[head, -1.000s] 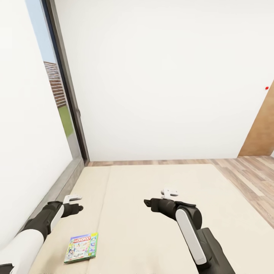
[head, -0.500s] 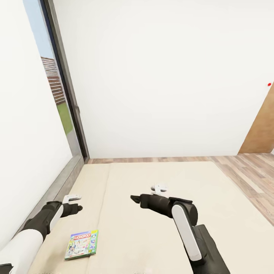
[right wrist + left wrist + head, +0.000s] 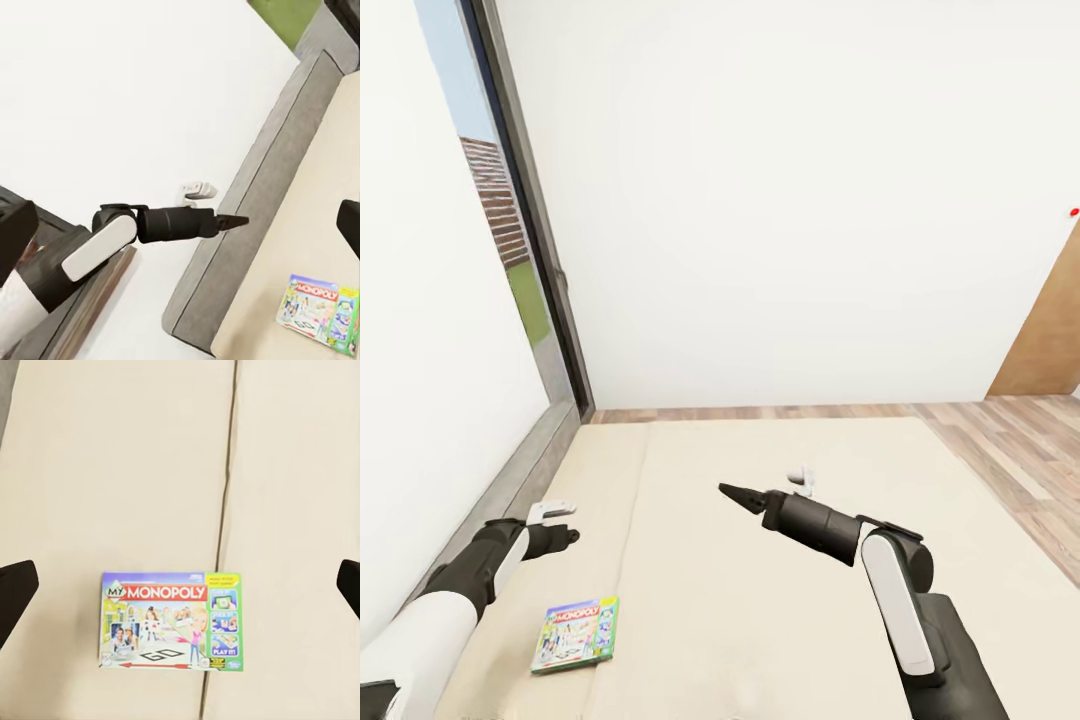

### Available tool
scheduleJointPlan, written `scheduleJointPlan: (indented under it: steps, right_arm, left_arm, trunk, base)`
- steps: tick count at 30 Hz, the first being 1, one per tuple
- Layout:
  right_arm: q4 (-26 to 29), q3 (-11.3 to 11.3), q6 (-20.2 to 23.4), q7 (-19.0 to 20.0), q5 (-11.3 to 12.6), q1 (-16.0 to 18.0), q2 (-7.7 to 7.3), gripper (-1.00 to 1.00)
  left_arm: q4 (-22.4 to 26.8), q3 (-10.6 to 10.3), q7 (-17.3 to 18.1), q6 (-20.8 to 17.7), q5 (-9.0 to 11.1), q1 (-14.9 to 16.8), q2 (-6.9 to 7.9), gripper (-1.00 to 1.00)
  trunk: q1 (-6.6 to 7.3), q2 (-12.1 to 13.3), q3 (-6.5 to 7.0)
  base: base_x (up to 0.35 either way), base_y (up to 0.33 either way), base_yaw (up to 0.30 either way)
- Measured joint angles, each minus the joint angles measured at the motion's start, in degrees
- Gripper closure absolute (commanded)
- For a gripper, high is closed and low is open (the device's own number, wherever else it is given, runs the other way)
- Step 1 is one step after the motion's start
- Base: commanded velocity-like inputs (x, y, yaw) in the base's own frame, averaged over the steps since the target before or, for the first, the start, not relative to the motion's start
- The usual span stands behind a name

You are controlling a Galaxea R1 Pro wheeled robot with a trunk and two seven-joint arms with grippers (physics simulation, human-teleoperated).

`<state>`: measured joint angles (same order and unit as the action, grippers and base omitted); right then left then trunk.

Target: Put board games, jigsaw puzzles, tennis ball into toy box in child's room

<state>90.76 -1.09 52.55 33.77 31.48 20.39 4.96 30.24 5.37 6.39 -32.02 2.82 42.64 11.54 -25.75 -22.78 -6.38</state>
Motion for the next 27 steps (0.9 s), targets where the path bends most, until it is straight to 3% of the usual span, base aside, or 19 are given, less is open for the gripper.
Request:
scheduleJointPlan:
  steps: [2, 8, 15, 27]
  right_arm:
    - [-0.11, 1.35, -1.38, 3.39, -0.17, 0.11, 0.19, -1.00]
    - [-0.04, 2.01, -3.72, 6.88, -0.14, 0.20, -0.12, -1.00]
    - [-0.08, 2.88, -4.20, 7.54, 0.00, 0.21, -0.16, -1.00]
    - [-0.10, 2.53, -4.33, 7.60, -0.01, 0.25, -0.10, -1.00]
  left_arm:
    - [0.00, -0.04, 0.00, 0.07, -0.01, 0.02, -0.06, -1.00]
    - [0.01, -0.05, 0.05, 0.74, -0.03, 0.03, 0.40, -1.00]
    - [0.00, -0.27, 0.08, 1.22, -0.05, 0.03, 0.20, -1.00]
    - [0.00, -0.29, 0.08, 1.29, -0.05, 0.04, -0.01, -1.00]
  trunk:
    - [0.00, 0.00, -0.19]
    - [0.00, 0.00, -0.76]
    - [0.00, 0.00, -1.43]
    - [0.00, -0.01, -2.57]
  base:
    - [0.000, 0.000, 0.000]
    - [0.000, 0.000, 0.000]
    - [0.000, 0.000, 0.000]
    - [0.000, 0.000, 0.000]
